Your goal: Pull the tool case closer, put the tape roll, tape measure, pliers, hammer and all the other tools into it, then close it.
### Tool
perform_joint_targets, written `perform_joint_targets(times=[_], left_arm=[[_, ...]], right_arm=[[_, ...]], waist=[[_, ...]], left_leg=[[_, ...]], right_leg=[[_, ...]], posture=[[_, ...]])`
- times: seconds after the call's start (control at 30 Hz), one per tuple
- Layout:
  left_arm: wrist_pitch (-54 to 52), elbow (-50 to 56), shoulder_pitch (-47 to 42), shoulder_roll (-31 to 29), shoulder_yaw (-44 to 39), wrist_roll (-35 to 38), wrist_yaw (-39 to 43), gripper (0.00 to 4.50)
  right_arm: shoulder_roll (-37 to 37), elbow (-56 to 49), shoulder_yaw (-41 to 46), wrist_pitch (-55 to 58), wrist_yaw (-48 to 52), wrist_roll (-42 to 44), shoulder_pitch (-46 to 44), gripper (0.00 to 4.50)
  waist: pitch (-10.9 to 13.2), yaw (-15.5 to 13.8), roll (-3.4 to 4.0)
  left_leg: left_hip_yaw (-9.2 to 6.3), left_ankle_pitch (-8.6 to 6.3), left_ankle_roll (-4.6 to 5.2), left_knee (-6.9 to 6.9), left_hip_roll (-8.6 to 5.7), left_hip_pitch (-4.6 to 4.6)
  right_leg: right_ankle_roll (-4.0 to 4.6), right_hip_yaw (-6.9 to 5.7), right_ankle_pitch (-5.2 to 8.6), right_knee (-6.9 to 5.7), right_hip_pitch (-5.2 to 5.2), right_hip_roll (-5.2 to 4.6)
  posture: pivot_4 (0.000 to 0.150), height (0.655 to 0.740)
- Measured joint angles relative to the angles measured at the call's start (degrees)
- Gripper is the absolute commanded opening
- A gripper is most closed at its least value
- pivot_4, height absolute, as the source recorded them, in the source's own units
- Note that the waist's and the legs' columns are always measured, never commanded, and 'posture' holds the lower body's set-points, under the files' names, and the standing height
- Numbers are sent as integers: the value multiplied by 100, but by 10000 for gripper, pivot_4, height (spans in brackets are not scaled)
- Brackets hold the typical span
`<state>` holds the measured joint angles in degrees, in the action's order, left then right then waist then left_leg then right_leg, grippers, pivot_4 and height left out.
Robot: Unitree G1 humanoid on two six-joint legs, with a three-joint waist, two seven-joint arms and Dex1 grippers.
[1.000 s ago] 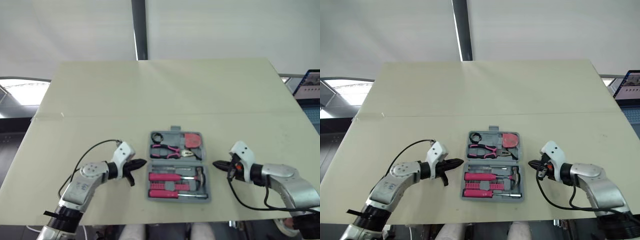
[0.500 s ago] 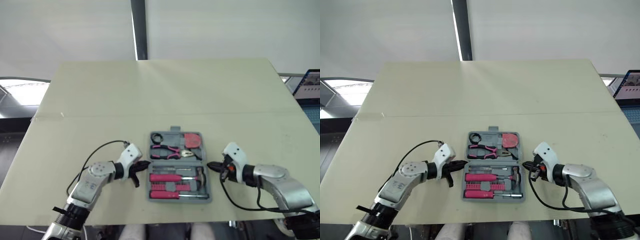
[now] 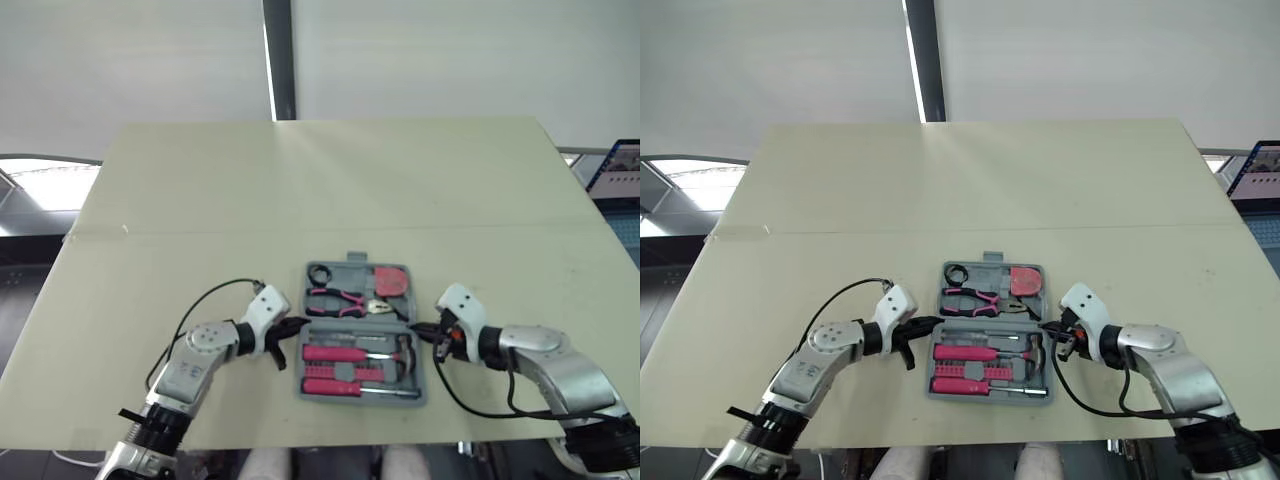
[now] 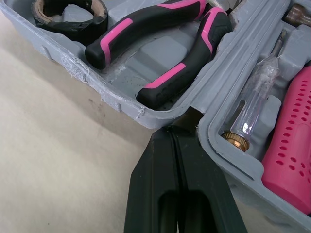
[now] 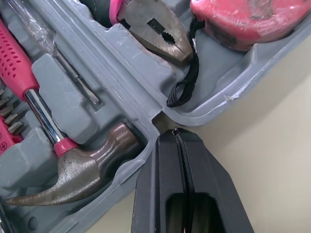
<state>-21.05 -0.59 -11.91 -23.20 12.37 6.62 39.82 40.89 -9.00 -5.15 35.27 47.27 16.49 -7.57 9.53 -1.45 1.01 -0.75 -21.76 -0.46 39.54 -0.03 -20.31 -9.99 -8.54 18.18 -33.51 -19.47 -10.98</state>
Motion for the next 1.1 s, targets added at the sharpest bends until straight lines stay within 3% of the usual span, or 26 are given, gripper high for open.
perform_joint_targets(times=[0.57,1.1], left_arm=[[-509,1232,1045,-113,-2,-19,-122,14],[-792,1667,1387,-162,23,-11,-187,14]], right_arm=[[148,-113,-94,-12,407,-120,143,267],[358,-526,-64,243,502,77,530,267]], waist=[[0,0,0],[0,-5,0]], left_leg=[[0,0,0,-3,1,1],[1,0,0,-3,1,2]], right_leg=[[0,3,0,2,1,0],[1,6,0,3,1,0]], posture=[[1500,7373],[1500,7373]])
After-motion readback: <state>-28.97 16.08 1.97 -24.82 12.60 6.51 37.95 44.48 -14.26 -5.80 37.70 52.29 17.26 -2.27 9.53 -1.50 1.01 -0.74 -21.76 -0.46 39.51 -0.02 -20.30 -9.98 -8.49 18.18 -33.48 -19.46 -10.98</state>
